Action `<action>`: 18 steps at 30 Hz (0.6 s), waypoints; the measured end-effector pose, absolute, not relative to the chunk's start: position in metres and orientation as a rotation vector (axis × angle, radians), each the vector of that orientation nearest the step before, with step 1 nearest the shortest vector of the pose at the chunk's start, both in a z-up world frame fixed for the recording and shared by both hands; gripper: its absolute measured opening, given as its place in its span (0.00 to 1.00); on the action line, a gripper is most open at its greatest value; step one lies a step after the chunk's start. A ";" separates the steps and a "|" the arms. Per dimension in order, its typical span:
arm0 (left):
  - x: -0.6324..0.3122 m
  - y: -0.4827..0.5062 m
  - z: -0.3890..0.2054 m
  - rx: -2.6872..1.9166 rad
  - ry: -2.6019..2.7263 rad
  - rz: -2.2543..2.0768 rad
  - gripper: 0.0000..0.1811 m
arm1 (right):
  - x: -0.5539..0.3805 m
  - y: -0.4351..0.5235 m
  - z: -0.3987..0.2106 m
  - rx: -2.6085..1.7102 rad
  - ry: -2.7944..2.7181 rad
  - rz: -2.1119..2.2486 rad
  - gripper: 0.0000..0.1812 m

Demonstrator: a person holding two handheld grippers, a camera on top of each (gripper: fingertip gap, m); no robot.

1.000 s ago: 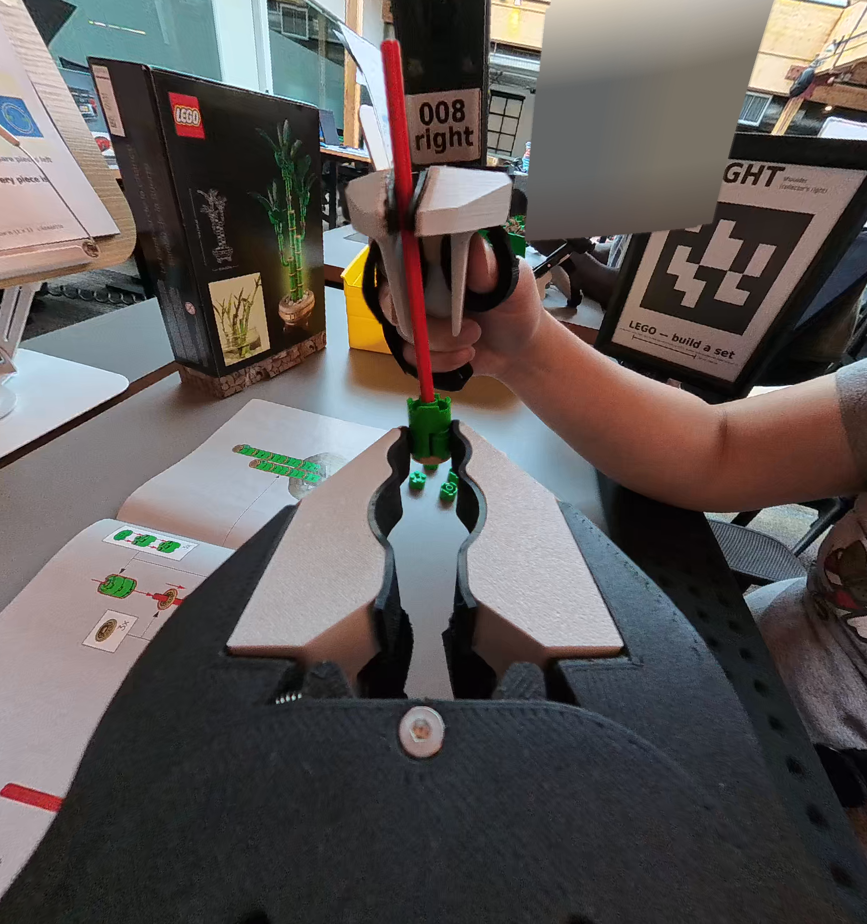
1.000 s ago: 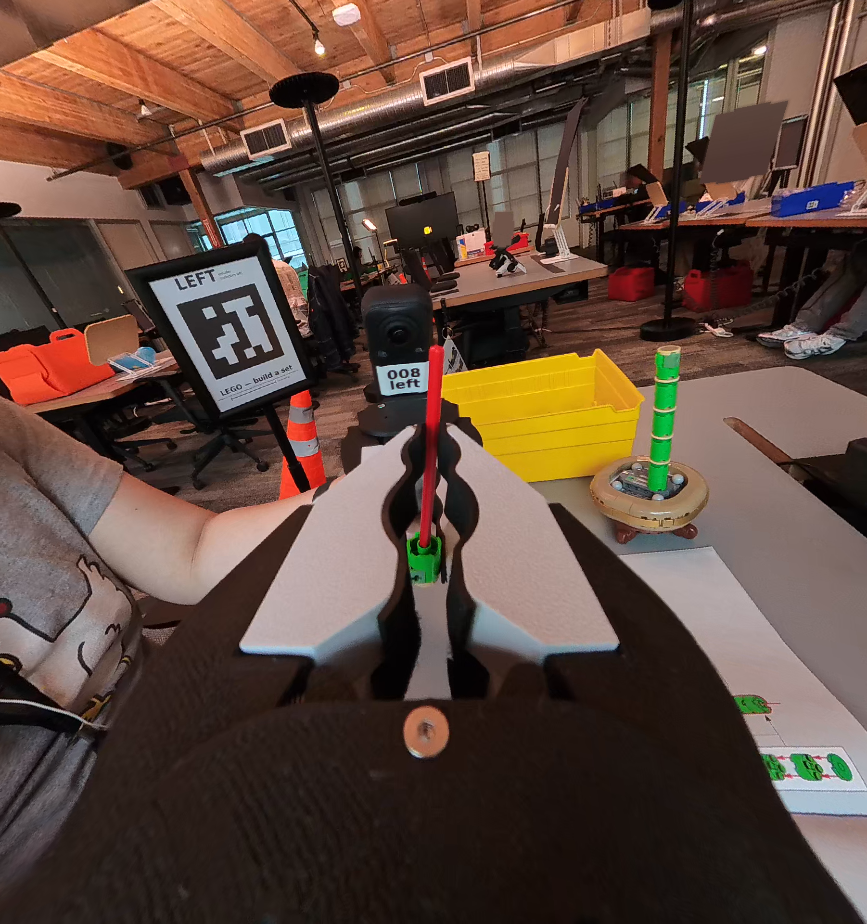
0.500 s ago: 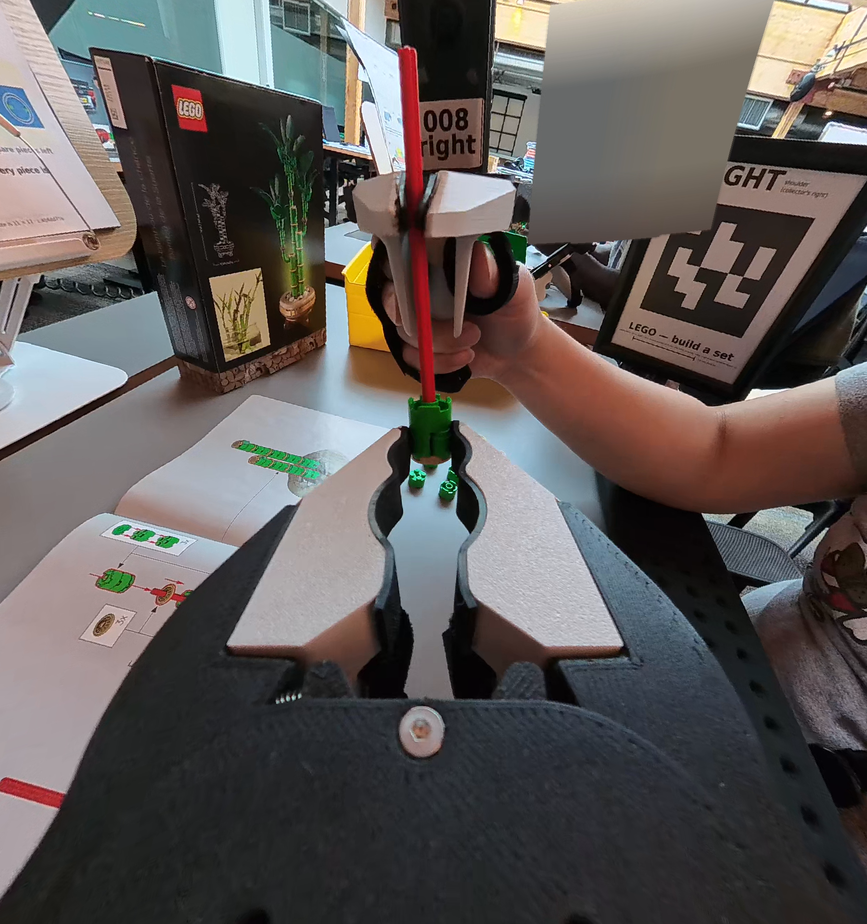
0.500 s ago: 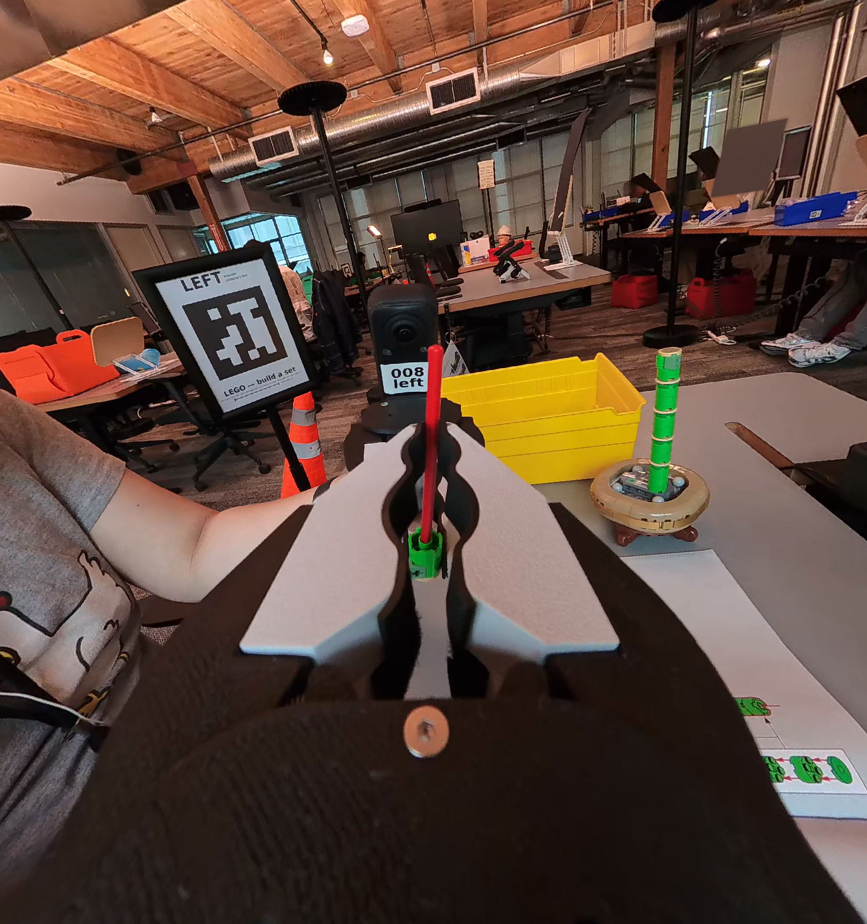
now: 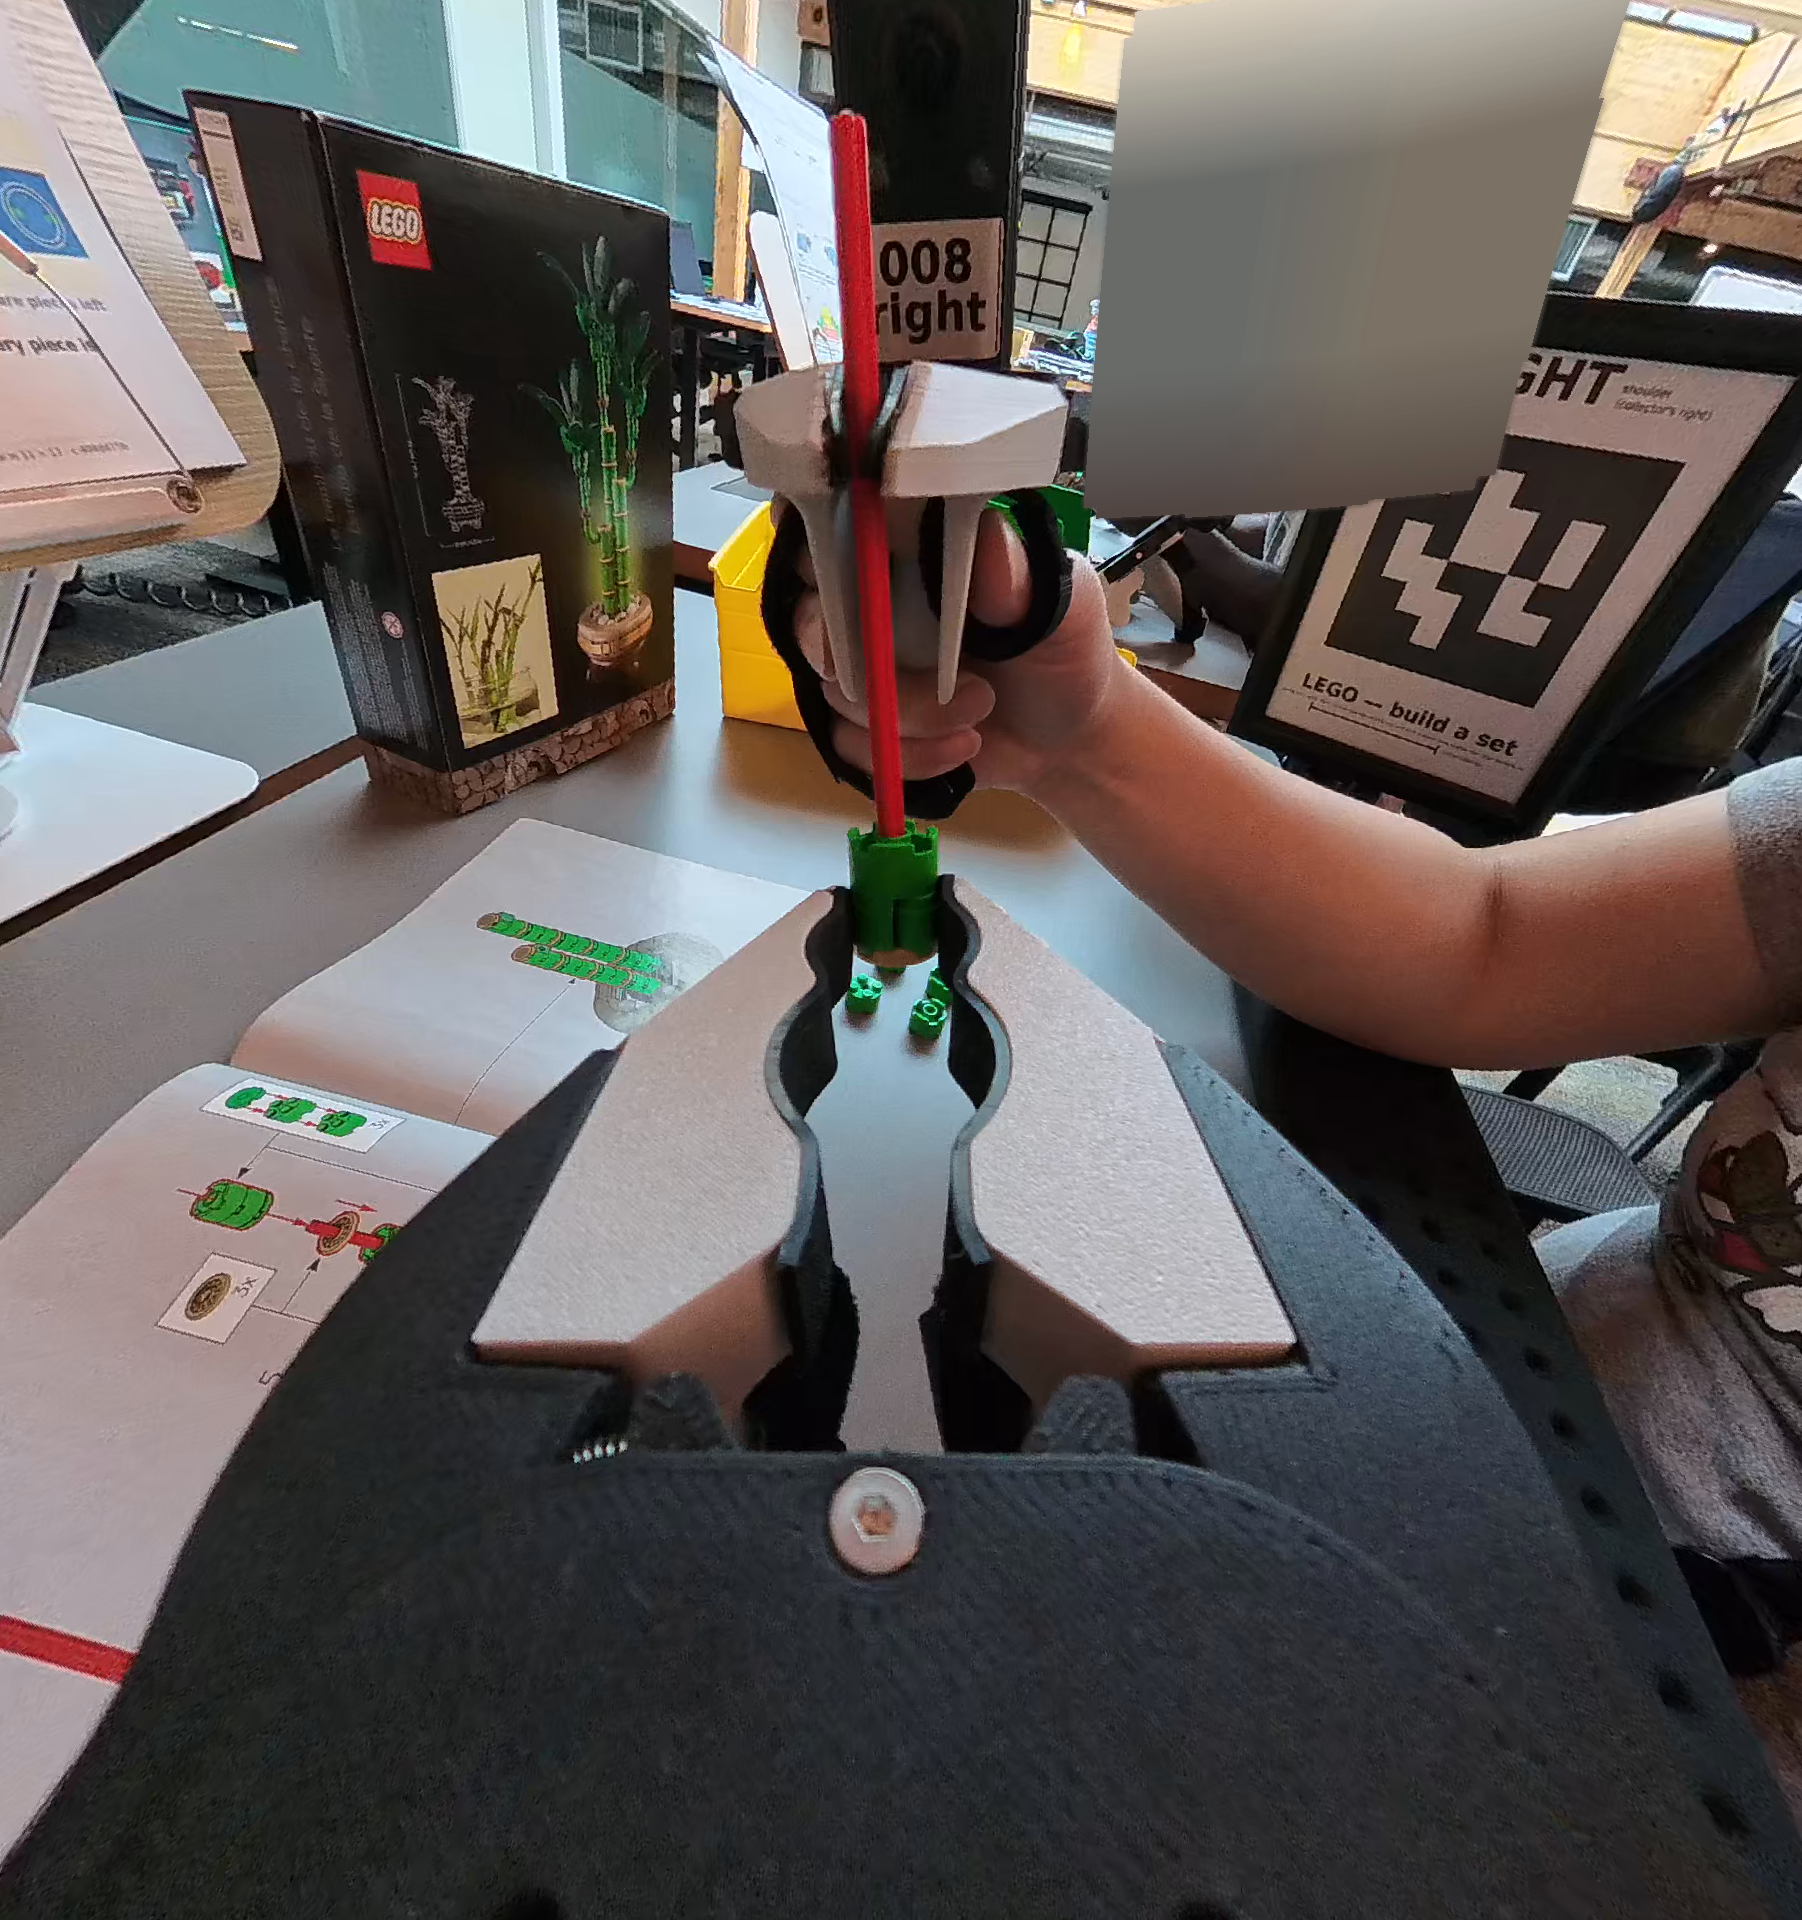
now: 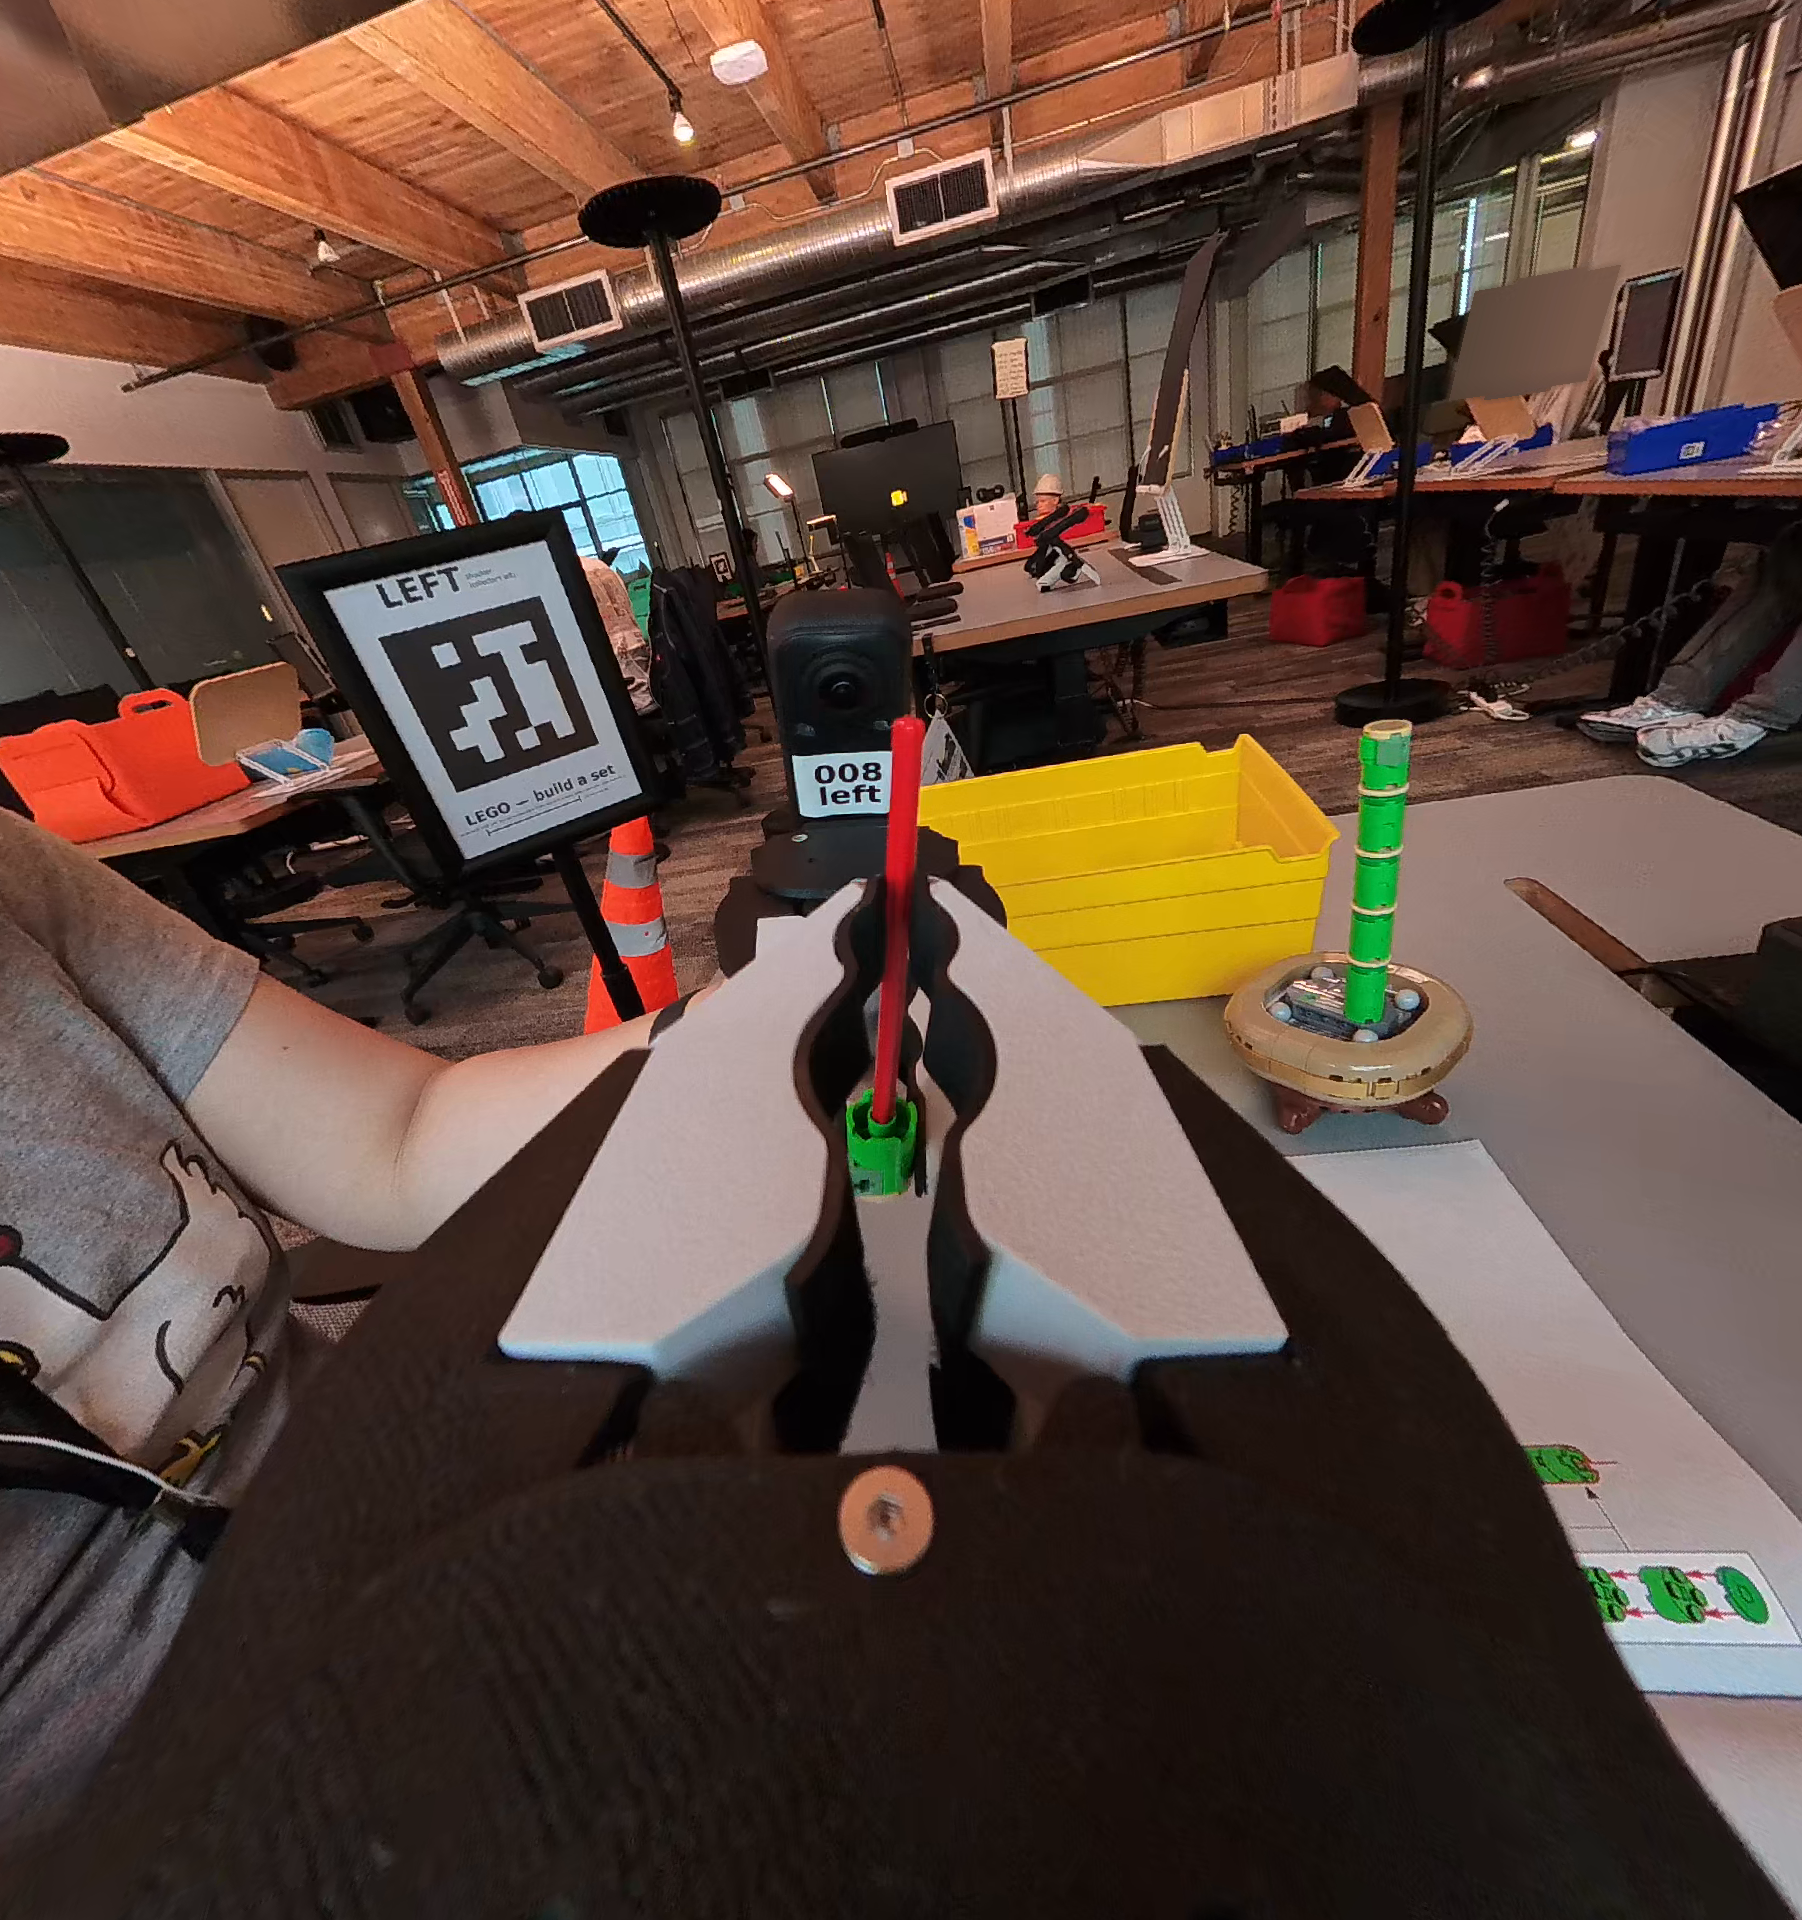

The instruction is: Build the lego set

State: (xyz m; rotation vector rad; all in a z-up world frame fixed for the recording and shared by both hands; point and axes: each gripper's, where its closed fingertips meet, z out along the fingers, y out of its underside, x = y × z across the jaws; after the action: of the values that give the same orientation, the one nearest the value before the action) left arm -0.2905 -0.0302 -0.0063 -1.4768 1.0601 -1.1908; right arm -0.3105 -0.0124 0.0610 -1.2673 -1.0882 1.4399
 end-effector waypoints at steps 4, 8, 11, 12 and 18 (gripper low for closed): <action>-0.289 -0.031 -0.008 -1.481 1.071 -1.187 0.07 | -0.313 -0.014 0.060 -1.270 -1.101 1.429 0.01; -0.290 -0.031 -0.006 -1.474 1.059 -1.199 0.07 | -0.311 -0.013 0.061 -1.265 -1.093 1.423 0.01; -0.289 -0.031 -0.007 -1.475 1.061 -1.197 0.07 | -0.311 -0.013 0.060 -1.263 -1.096 1.418 0.01; -0.289 -0.030 -0.007 -1.476 1.058 -1.198 0.07 | -0.311 -0.013 0.061 -1.262 -1.092 1.417 0.02; -0.290 -0.034 -0.003 -1.472 1.044 -1.278 0.08 | -0.311 -0.008 0.064 -1.274 -1.030 1.491 0.02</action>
State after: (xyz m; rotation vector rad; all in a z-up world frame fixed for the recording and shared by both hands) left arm -0.2895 -0.0337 -0.0026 -1.4720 1.0441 -1.2782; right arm -0.3108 -0.0078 0.0642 -1.2743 -1.0299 1.4907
